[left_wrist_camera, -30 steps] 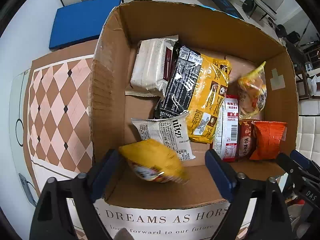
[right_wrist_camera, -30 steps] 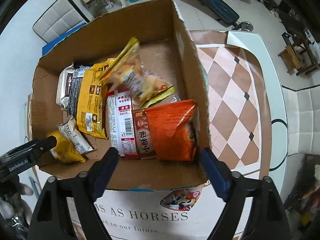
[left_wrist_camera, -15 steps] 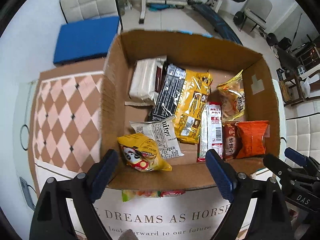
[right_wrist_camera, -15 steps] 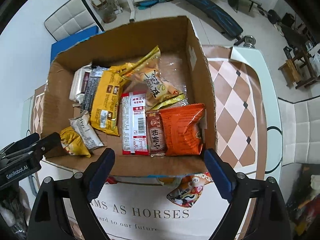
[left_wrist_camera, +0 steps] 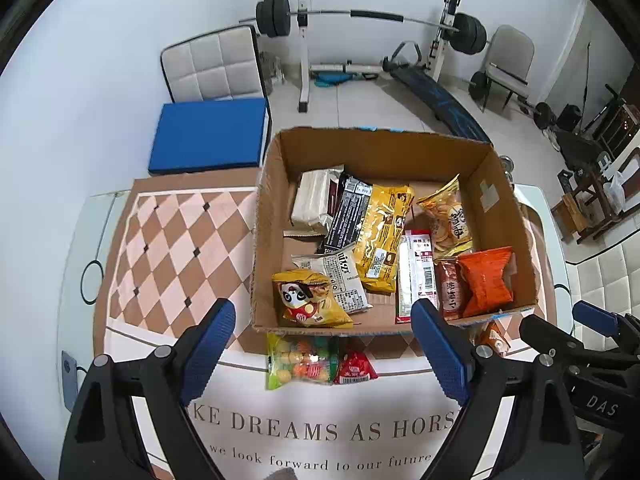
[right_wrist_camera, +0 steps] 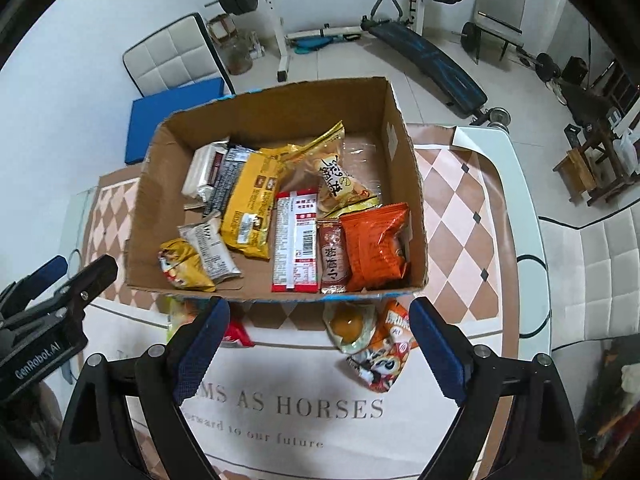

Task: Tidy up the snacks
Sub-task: 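Grasp the red triangle packet with left tool while right tool grasps the orange panda bag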

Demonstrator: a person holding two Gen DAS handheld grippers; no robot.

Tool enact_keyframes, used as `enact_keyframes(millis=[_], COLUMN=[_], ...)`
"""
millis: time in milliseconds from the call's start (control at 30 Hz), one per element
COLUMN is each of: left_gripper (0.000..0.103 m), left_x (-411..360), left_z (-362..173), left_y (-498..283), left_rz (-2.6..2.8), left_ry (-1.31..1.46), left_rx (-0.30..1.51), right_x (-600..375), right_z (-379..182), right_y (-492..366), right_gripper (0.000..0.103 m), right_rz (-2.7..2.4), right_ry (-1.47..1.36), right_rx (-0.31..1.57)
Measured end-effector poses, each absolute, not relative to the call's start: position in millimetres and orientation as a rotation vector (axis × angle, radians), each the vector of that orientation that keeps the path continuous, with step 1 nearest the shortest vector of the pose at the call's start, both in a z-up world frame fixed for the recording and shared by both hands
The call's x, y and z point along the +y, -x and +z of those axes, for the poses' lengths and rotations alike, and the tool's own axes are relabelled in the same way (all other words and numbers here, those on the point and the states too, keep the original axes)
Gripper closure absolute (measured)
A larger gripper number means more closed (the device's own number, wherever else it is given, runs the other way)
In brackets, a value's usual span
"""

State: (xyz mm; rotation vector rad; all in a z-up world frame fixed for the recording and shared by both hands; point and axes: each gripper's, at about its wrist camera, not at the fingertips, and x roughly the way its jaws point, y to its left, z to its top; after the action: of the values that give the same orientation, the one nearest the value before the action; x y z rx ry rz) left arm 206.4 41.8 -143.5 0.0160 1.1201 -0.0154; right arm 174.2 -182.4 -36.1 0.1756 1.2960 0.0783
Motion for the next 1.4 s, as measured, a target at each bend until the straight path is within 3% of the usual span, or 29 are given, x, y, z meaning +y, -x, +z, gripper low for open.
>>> enact_keyframes(millis=[267,467,767,967,1100,1167,1400], left_gripper=[0.013,0.013,0.013,0.013,0.013,0.013,0.013], left_x=[34.8,36.8,47.6,53.2,54.8,53.2,36.0], left_z=[-110.4,-118.6,-215.1,-268.0,-290.7,-299.8,-323.8], left_y=[-175.2,-162.5,-150.0,-152.7,-162.4,-169.2,-194.0], left_rz=[-0.02,0.001,0.068,0.08,0.075,0.073,0.039], left_ry=[0.003,0.042,0.096,0.142,0.194,0.211,0.236], left_rx=[1.031,1.047,1.282,1.407,1.447,1.462,1.486], right_x=[-188.5,-213.5,-280.8,-297.0,-291.3,-286.7,-277.0], right_z=[-5.2,-12.8,-137.9,-211.2,-236.5,-245.5,-241.6], right_y=[-145.8,-128.5,-122.9,-127.7,-130.7,-132.5,-115.6], right_gripper=[0.01,0.007,0.006,0.008,0.019,0.042,0.05], right_rz=[0.092,0.059,-0.084,-0.149,-0.156,-0.15,-0.13], right_ry=[-0.193,-0.268,-0.53,-0.708,-0.72,-0.701,-0.555], right_rx=[1.24,1.261,1.502,1.559,1.589,1.613,1.657])
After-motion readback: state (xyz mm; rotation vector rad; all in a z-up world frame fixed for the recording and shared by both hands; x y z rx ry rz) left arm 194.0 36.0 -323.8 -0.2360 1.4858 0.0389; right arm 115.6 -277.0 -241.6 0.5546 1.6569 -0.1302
